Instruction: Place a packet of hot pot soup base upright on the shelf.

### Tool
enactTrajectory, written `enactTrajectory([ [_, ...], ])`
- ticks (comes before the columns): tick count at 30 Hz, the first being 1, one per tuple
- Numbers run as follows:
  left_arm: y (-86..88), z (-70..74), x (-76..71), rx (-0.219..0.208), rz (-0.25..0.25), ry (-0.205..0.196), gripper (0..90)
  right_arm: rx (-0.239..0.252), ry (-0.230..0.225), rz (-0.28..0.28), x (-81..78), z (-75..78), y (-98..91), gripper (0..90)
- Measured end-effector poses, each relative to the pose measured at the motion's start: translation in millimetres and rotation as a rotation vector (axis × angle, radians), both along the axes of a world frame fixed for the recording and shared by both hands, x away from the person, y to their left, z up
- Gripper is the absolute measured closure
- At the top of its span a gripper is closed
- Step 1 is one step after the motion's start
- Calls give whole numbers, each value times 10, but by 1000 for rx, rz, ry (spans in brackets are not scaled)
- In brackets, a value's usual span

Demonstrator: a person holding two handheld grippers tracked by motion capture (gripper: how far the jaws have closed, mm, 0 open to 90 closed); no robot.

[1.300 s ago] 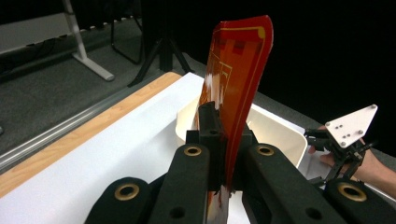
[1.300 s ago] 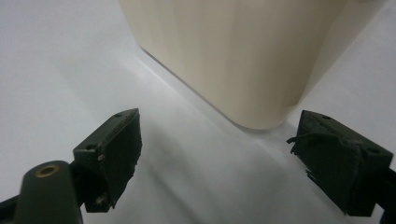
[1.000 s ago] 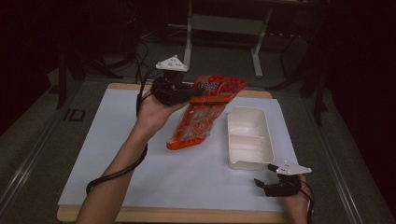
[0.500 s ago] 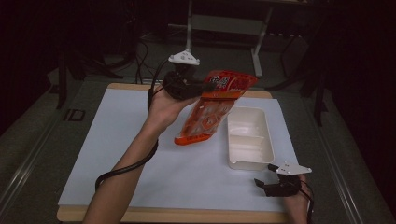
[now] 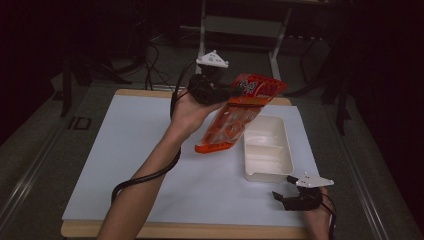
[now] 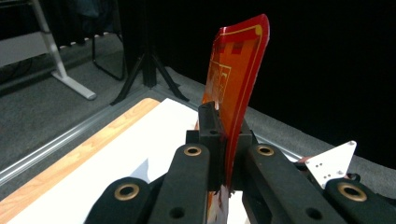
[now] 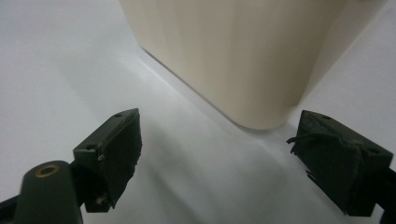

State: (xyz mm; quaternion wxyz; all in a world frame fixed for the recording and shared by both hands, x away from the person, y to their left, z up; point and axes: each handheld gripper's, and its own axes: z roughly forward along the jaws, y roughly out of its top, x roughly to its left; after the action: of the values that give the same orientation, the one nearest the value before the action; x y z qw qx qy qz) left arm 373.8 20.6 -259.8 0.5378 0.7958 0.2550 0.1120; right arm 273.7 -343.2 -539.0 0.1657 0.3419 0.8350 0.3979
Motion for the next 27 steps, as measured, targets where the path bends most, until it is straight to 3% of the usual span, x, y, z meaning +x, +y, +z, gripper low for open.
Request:
enactTrajectory([
  [11,-286,-25,8,-14,-37,1,898,4,1,-2,2,2,-4,147],
  [27,-652,-179,37,-15,-67,26,897,5,3,-1,4,1,-4,147],
])
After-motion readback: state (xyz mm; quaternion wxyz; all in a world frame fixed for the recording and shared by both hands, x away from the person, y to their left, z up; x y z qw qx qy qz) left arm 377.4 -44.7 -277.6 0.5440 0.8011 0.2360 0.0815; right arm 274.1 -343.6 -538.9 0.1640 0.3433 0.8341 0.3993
